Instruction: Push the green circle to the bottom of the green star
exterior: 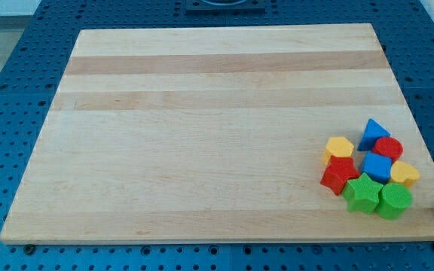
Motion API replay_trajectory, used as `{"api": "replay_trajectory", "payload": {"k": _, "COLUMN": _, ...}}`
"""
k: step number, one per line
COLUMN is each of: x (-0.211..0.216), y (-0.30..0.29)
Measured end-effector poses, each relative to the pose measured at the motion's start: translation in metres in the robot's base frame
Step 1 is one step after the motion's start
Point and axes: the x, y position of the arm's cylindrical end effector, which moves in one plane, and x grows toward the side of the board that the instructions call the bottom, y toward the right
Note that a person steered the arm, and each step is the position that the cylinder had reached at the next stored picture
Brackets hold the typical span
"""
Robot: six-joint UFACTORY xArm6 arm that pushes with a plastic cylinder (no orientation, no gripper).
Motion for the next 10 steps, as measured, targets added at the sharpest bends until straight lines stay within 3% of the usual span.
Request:
{"api": "replay_trajectory", "payload": {"k": 3, "x": -0.014, "y": -0.064}}
{"api": "replay_trajectory", "payload": {"k": 6, "x": -0.003, "y": -0.031}}
{"api": "replay_trajectory", "payload": {"k": 7, "x": 0.022, "y": -0.03}}
{"api": "replay_trajectory", "payload": {"k": 10, "x": 0.023, "y": -0.074}}
